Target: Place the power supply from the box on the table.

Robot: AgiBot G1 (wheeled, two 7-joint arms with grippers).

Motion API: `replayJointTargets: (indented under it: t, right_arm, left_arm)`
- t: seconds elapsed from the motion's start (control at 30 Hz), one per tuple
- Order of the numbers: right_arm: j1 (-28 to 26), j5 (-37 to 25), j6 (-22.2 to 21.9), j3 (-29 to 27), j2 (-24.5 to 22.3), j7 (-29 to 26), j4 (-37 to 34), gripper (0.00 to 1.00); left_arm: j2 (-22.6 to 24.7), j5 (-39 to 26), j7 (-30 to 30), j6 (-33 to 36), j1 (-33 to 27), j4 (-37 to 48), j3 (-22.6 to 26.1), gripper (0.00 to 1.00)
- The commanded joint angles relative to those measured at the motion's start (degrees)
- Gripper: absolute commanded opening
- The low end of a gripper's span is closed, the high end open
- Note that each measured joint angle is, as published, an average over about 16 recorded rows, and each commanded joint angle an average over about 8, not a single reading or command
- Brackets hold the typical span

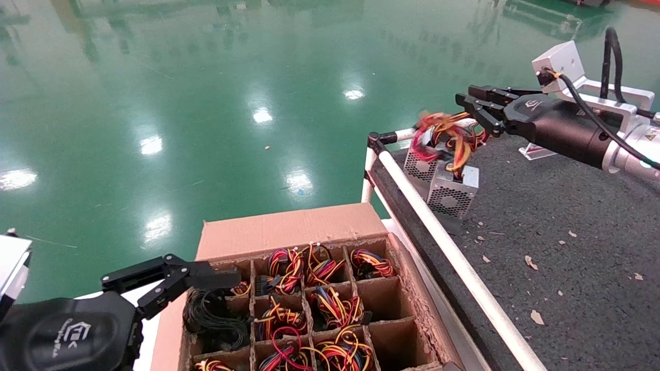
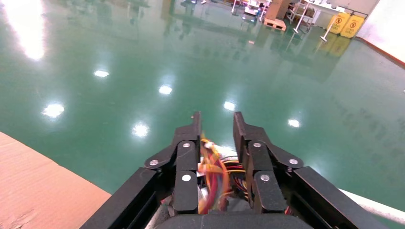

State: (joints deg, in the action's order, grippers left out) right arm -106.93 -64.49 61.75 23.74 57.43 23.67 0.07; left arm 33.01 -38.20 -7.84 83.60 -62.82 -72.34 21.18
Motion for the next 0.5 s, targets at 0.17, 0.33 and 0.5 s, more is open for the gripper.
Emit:
replayJointTargets:
  t: [0.17,0.33,0.5]
  right_arm:
    - [0.0,0.0,0.1,0.0,0.0,-0.1,0.0,1.0]
    - [0.1,0.1,0.3,-0.1,-0.1,-0.2,0.2,1.0]
    - [1.9,1.0,1.2,-0.4,-1.0,-1.6,3.1,1.0]
  left_arm:
    - [0.0,0.0,0.0,0.0,0.0,0.0,0.0,1.0]
    - [0.0,0.0,0.0,0.0,0.0,0.0,0.0,1.0]
    - [0.0,0.0,0.0,0.0,0.0,0.0,0.0,1.0]
